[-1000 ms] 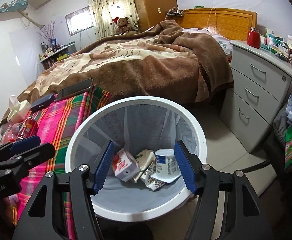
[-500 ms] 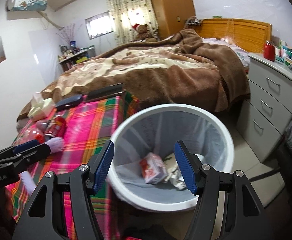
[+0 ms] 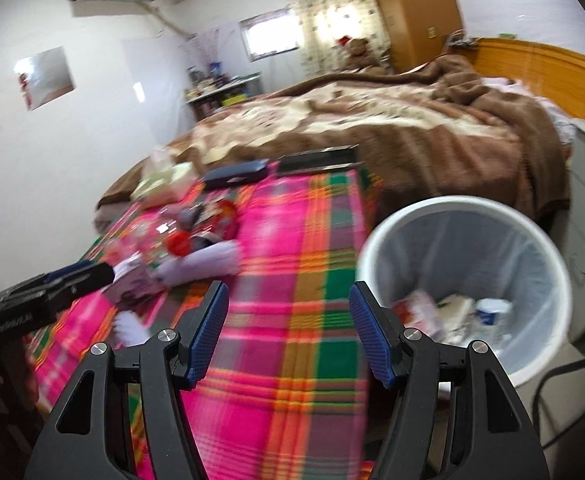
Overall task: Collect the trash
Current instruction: 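Move both tools back toward the foam sleeves and cartons, then grasp a white foam mesh sleeve with the right tool while the left tool grasps a purple carton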
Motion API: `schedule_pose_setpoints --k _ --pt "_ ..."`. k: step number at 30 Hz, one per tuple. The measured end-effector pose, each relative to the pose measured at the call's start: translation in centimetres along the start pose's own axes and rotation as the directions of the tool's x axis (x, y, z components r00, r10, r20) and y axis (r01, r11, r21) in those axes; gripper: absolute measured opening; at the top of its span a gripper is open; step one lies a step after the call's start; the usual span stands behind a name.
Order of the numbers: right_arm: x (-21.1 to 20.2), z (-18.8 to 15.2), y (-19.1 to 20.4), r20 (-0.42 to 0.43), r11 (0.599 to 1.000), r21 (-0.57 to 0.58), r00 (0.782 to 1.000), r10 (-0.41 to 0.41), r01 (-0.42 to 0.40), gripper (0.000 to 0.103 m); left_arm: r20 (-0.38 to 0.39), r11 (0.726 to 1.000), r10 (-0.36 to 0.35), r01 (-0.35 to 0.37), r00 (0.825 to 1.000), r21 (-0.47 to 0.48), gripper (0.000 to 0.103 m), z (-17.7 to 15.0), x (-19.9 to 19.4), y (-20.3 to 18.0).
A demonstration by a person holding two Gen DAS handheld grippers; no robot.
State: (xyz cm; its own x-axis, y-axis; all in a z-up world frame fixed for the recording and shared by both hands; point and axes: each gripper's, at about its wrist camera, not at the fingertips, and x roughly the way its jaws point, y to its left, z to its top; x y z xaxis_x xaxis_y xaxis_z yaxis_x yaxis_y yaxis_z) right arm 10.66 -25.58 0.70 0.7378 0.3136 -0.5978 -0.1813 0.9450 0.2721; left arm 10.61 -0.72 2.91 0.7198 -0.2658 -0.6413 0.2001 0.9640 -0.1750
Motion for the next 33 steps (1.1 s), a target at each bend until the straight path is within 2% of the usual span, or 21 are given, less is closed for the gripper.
schedule_pose_setpoints --k 4,7,14,22,26,28,30,33 --pt "1.4 -0.8 2.5 -0.051 0.996 -0.055 0.996 0.073 -0.076 0.064 0.012 0.996 0.082 -0.081 0.997 -0.025 0.067 -0.8 -1.1 3.3" --pt "2.3 -1.2 4.1 -0.09 0.987 -0.082 0.988 0.128 -0.136 0.064 -0.001 0.991 0.096 -0.095 0.995 -0.092 0.067 -1.4 -1.5 5.8" --pt "4.5 -2.5 8.0 -0.181 0.96 -0.136 0.959 0.218 -0.244 0.064 -0.031 0.984 0.13 -0.133 0.991 -0.121 0.067 -2.5 -1.8 9.5" --pt "6.8 -3.8 11.3 -0.285 0.929 -0.227 0.932 0.223 -0.292 0.064 -0.066 0.988 0.111 -0.117 0.992 -0.101 0.068 -2.1 -0.1 10.9" --pt "7.5 -4.5 12.2 -0.308 0.922 -0.299 0.939 0.15 -0.246 0.064 -0.074 0.994 0.071 -0.077 0.995 -0.074 0.068 -1.4 1.1 10.8" --pt "7.5 -4.6 12.0 -0.304 0.928 -0.292 0.942 0.139 -0.231 0.059 -0.085 0.995 0.071 -0.077 0.994 -0.061 0.068 -1.2 1.7 10.7" --pt "7.4 -4.6 11.5 -0.3 0.937 -0.282 0.946 0.12 -0.208 0.041 -0.086 0.998 0.052 -0.055 0.995 -0.039 0.069 -1.0 2.2 10.3" --pt "7.0 -4.3 10.4 -0.284 0.952 -0.259 0.955 0.088 -0.165 0.028 -0.097 0.999 0.037 -0.039 0.995 -0.02 0.069 -0.7 3.2 9.8"
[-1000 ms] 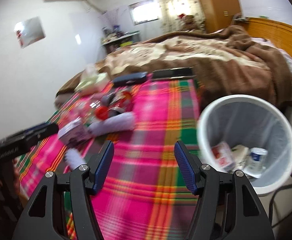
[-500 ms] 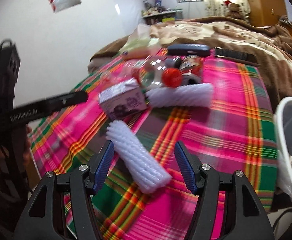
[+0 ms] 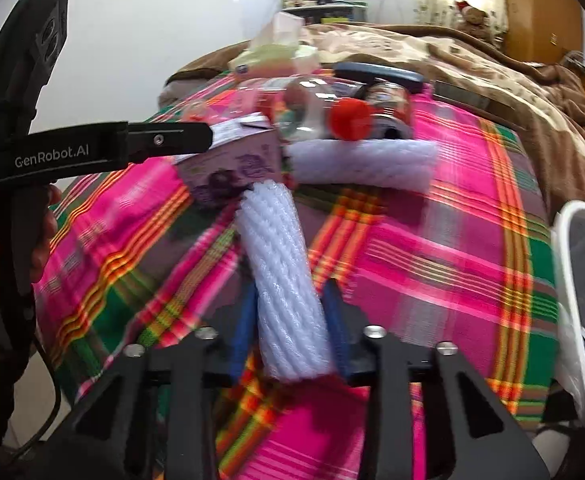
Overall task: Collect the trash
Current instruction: 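Grasp a white foam mesh sleeve with the right tool while the left tool grasps a purple carton, then carry the foam sleeve and purple carton over the wastebasket and release both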
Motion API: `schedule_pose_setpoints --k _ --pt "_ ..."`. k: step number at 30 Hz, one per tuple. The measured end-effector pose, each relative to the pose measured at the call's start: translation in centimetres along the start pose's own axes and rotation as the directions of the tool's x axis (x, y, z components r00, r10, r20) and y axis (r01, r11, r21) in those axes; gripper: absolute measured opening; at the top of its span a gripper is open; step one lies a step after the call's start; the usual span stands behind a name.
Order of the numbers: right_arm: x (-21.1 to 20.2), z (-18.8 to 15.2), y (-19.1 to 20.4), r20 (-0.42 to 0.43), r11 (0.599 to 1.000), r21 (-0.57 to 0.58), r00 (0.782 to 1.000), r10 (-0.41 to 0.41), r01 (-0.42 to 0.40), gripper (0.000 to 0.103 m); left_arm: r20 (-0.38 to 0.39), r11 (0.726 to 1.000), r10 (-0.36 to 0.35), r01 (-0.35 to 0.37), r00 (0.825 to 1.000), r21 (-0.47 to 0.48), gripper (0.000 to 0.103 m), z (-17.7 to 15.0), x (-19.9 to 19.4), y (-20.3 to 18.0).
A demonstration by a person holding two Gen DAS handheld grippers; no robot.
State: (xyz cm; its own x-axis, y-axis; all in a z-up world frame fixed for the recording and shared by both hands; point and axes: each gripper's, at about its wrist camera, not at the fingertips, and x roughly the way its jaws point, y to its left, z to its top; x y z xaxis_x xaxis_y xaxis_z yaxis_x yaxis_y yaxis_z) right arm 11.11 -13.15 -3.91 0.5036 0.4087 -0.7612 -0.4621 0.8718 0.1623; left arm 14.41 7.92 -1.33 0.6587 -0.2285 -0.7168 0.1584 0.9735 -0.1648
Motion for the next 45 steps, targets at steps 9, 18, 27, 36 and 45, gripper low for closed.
schedule_pose_setpoints --k 9,18,27,36,45 --pt "-1.8 -0.5 -2.8 0.037 0.993 0.111 0.998 -0.043 0.039 0.027 -0.06 0.998 0.002 0.002 0.998 0.065 0.069 0.2 3.2 -1.8" --pt "-2.8 -0.9 -4.4 0.067 0.982 0.186 0.996 -0.055 0.041 0.027 -0.069 1.0 0.009 -0.008 0.998 0.017 0.048 -0.4 4.1 -1.9" --pt "-4.0 -1.2 -5.5 0.108 0.976 0.217 0.993 -0.052 0.027 0.027 -0.007 0.999 -0.006 0.006 1.0 -0.035 0.038 -1.4 0.9 -2.5" --pt "-5.1 -1.8 -6.4 0.136 0.968 0.25 0.988 -0.07 0.034 0.027 -0.009 0.999 -0.013 0.013 1.0 -0.046 0.039 -1.9 0.7 -3.4" --pt "-5.3 -2.1 -7.0 0.144 0.965 0.259 0.987 -0.069 0.029 0.027 -0.085 0.996 0.011 -0.018 0.996 -0.082 0.052 -2.7 3.2 -3.2"
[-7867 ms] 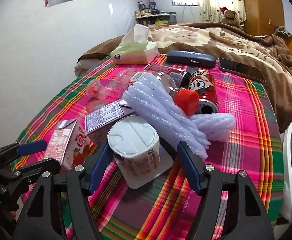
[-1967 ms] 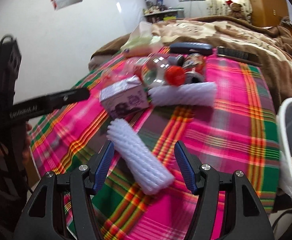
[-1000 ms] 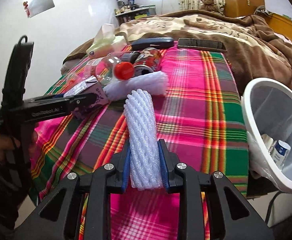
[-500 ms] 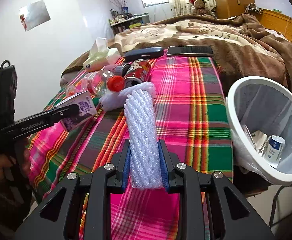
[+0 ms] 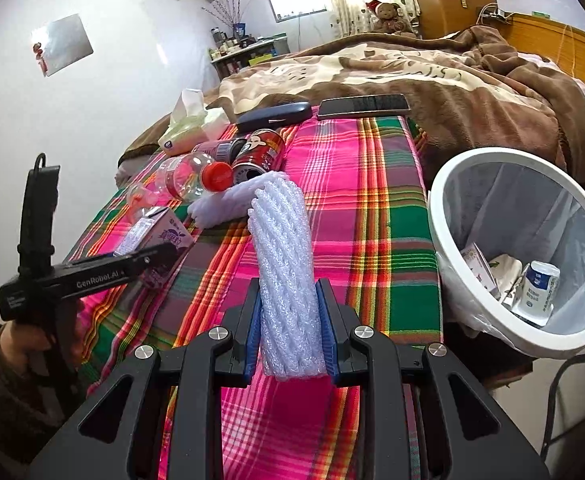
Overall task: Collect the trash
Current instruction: 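Carry the foam sleeve and purple carton over the wastebasket and release both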
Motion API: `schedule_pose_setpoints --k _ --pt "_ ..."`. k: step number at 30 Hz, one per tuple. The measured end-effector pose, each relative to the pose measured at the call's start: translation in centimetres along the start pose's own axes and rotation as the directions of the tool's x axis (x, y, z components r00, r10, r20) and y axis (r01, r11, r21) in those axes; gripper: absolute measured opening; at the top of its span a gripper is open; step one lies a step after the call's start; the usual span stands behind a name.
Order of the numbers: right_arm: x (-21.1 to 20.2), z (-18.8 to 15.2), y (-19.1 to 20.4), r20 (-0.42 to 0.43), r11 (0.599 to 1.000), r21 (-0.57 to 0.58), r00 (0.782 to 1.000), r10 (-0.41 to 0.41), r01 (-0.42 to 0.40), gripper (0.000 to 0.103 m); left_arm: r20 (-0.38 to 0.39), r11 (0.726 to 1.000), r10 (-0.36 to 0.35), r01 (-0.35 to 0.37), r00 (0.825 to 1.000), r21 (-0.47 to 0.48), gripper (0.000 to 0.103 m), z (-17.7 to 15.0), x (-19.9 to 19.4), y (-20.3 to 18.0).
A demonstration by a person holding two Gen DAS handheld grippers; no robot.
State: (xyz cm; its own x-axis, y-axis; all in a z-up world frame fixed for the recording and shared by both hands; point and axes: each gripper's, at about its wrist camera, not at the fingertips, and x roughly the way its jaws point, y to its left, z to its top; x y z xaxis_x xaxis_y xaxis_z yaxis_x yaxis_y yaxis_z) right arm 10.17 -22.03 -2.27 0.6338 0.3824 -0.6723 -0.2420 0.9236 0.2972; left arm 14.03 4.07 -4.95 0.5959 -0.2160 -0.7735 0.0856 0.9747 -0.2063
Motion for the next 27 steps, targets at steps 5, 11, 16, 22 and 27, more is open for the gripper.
schedule_pose_setpoints --k 5,11,16,22,27 --pt "-0.2 0.1 -0.7 0.01 1.0 0.014 1.0 -0.008 0.008 0.027 0.028 1.0 0.006 -0.006 1.0 0.013 0.039 0.0 -0.8 -0.6" --pt "-1.3 0.4 -1.4 0.044 0.999 0.023 0.999 -0.027 0.026 0.027 0.084 0.999 -0.027 0.023 0.996 0.046 0.039 0.8 -3.1 -2.6" --pt "-3.0 1.1 -2.9 0.091 0.997 0.043 0.993 -0.075 0.071 0.027 0.121 0.991 -0.09 0.078 0.989 0.105 0.039 1.9 -4.4 -6.0" --pt "-5.5 2.2 -6.0 0.143 0.983 0.09 0.975 -0.17 0.159 0.027 0.125 0.971 -0.176 0.152 0.976 0.182 0.039 3.5 -4.1 -11.2" --pt "-6.8 2.8 -8.5 0.162 0.967 0.133 0.958 -0.237 0.217 0.027 0.102 0.944 -0.251 0.22 0.963 0.244 0.039 4.3 -3.0 -16.1"
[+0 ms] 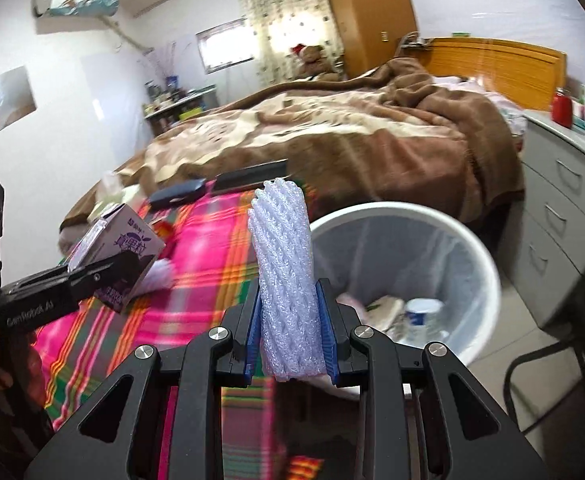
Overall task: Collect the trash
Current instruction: 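Carry the foam sleeve and purple carton over the wastebasket and release both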
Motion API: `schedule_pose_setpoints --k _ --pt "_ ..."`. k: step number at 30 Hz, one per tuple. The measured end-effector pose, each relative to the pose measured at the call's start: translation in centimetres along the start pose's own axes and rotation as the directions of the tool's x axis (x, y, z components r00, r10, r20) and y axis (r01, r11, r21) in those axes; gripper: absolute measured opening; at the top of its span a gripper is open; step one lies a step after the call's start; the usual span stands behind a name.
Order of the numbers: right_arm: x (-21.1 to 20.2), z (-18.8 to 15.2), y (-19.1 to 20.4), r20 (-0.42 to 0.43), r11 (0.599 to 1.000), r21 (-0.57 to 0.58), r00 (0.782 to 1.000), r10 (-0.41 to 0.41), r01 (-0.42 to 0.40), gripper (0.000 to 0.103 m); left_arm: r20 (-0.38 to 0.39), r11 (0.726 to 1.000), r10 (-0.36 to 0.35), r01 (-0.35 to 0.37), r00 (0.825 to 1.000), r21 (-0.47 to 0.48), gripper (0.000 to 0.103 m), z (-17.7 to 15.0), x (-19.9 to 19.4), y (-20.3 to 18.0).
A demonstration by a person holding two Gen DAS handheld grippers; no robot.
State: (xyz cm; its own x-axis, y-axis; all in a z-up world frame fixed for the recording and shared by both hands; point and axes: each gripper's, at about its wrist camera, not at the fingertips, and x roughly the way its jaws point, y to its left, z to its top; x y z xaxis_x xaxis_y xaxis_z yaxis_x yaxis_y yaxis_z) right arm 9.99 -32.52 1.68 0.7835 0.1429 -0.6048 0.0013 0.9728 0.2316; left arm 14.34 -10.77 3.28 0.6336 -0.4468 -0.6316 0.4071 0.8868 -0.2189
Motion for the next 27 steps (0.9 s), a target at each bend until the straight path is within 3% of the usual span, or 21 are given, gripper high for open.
schedule_pose_setpoints --k 7,14,27 --pt "0.3 0.4 -3.0 -0.005 0.996 0.035 0.996 -0.087 0.087 0.027 -0.043 0.996 -0.066 0.069 0.997 0.065 0.04 0.9 3.8 -4.9" --pt "1.0 0.3 -5.9 -0.035 0.985 0.082 0.988 -0.151 0.154 0.027 -0.067 0.992 -0.058 0.065 0.996 0.107 0.04 0.7 6.3 -7.5" --pt "2.5 0.5 -7.9 -0.083 0.979 0.093 0.981 -0.175 0.182 0.027 -0.101 0.989 -0.058 0.071 0.993 0.127 0.04 1.3 9.7 -9.7"
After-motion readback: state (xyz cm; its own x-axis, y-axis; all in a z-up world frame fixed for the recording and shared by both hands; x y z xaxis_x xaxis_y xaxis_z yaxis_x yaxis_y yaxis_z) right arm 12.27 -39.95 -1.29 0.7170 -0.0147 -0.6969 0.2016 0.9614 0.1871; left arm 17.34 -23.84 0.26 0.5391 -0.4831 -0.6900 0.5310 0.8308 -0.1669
